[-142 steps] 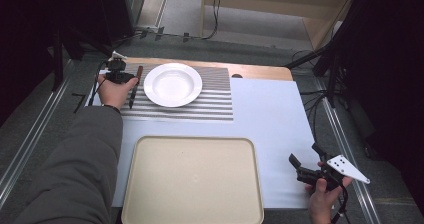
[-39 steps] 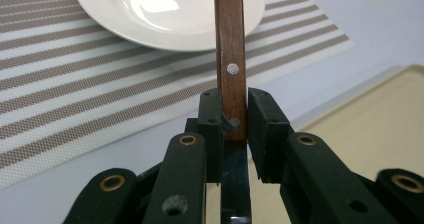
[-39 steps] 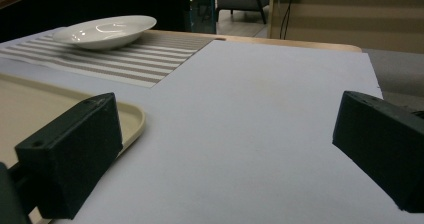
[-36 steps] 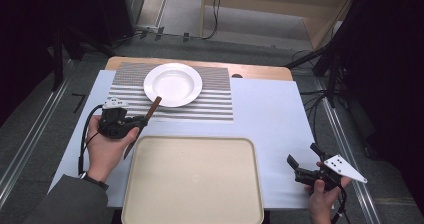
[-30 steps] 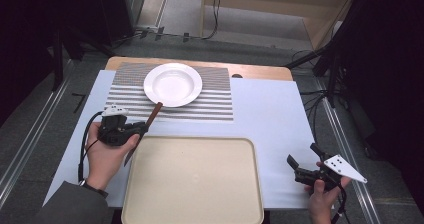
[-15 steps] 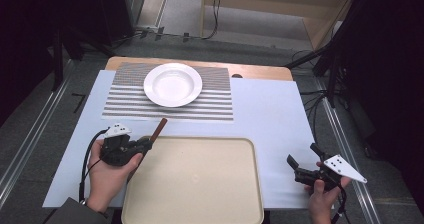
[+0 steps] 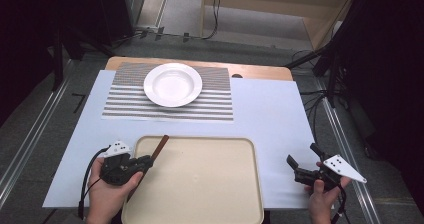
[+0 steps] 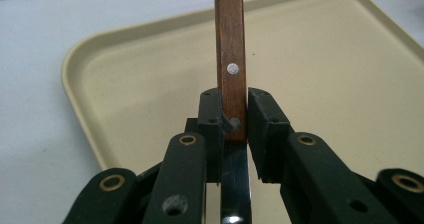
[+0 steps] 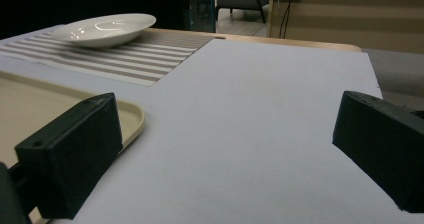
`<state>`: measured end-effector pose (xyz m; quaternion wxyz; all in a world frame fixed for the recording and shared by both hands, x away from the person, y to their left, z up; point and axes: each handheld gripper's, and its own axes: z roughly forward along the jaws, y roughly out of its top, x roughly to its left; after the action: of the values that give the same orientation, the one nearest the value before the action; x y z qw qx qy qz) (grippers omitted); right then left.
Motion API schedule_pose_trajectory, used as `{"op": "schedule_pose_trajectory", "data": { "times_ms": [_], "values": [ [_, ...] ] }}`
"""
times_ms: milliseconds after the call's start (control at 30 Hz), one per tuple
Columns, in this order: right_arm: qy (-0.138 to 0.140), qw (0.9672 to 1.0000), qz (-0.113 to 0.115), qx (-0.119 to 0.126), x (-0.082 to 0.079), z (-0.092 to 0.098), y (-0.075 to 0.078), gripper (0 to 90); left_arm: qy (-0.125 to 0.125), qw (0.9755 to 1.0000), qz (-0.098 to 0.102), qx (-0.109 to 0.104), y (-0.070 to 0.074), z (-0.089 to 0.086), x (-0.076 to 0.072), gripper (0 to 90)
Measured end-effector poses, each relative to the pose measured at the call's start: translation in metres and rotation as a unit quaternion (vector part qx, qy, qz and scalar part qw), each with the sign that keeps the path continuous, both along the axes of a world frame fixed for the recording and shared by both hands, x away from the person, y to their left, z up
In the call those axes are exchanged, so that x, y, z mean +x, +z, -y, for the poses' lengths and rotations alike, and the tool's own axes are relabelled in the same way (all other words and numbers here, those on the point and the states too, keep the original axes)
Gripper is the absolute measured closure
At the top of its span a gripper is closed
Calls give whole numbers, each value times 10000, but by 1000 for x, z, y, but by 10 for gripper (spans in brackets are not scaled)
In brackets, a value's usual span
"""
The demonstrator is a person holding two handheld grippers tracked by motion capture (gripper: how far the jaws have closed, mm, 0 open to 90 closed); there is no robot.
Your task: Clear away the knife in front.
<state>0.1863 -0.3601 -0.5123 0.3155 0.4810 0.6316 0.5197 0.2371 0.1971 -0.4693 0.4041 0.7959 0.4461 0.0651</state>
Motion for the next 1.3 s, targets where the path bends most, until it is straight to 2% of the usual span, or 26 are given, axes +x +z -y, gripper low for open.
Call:
{"op": "schedule_pose_trajectory", "data": {
  "times_ms": [167, 333, 500, 767, 967, 1133, 1200, 1233, 1267, 1300],
  "values": [
    [-6, 10000, -2, -6, 0, 0, 0, 0, 8, 10000, -59, 6, -4, -1, -4, 763],
    [-12, 10000, -9, -16, 0, 0, 0, 0, -24, 9997, -222, 75, -16, 1, -5, 762],
    [-15, 10000, -9, -25, 0, -1, 0, 0, 32, 9996, -193, 190, -18, 2, -5, 761],
    [-2, 10000, -6, -10, 0, 0, 0, 0, 149, 9994, -185, 262, -21, 0, -4, 759],
    [-4, 10000, -11, -22, 0, -1, 0, 0, 149, 9994, -227, 220, -23, -1, -3, 756],
    [-3, 10000, -15, -29, 0, -1, 0, 0, 248, 9997, -17, 34, -20, -5, -4, 693],
    [2, 10000, -19, -34, 0, -1, 0, 0, 144, 9999, 60, -64, -19, -6, -4, 743],
    [4, 10000, -19, -33, 0, -1, 0, 0, 39, 9998, 93, -151, -18, -5, -4, 798],
    [4, 10000, -19, -33, 0, -1, 0, 0, 39, 9998, 93, -151, -18, -5, -4, 846],
    [8, 10000, -12, -44, 1, -1, 0, 0, -211, 9996, 162, -111, -16, 1, -5, 887]
  ]
}}
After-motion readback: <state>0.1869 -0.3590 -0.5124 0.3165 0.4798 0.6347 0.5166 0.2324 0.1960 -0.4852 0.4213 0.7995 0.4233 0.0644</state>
